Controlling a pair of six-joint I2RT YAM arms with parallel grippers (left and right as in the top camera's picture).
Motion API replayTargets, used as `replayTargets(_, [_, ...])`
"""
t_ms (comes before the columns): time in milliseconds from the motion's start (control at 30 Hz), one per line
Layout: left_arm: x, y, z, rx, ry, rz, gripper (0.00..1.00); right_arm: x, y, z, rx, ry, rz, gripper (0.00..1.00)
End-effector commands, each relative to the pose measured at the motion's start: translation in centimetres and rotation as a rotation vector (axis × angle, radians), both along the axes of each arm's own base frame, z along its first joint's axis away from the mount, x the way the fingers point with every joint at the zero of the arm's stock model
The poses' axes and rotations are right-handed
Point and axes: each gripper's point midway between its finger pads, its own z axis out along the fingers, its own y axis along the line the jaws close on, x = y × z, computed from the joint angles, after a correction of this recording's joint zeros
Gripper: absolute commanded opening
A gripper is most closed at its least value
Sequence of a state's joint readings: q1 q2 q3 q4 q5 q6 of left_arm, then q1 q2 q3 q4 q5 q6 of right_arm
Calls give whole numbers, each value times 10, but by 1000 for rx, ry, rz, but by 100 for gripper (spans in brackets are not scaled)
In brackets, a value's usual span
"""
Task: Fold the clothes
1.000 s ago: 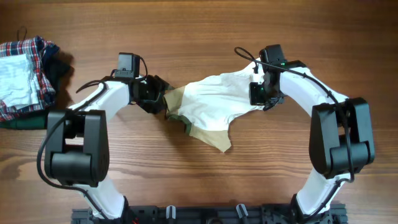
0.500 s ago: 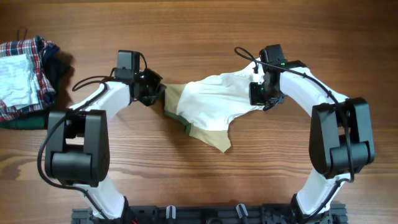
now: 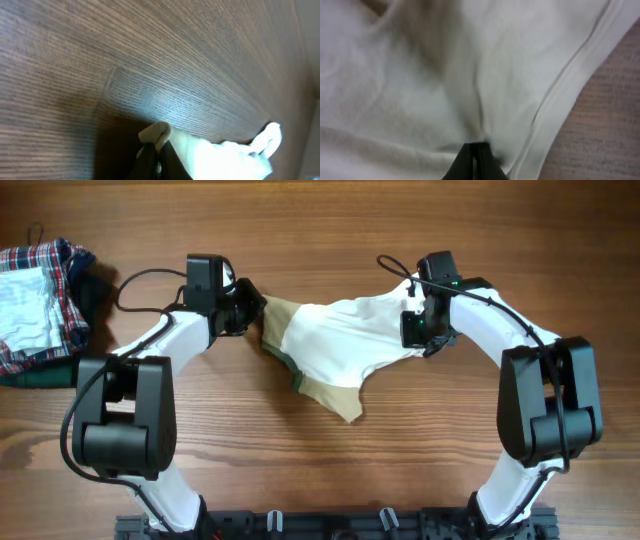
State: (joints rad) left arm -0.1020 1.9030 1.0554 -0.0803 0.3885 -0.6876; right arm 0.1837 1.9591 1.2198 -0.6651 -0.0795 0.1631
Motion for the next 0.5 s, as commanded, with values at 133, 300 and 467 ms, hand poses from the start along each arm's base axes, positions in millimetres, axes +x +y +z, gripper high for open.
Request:
replayTargets(133, [0,6,-10,102,-47,-85,4,36,27,16,124,-108,110,18])
replayTargets(300, [1,6,-10,161,-94,-160,4,84,11,46,-17,-311,173,21])
replayTargets(467, [3,9,-10,243,-152,-244,4,101,0,49,-104,-381,190,4])
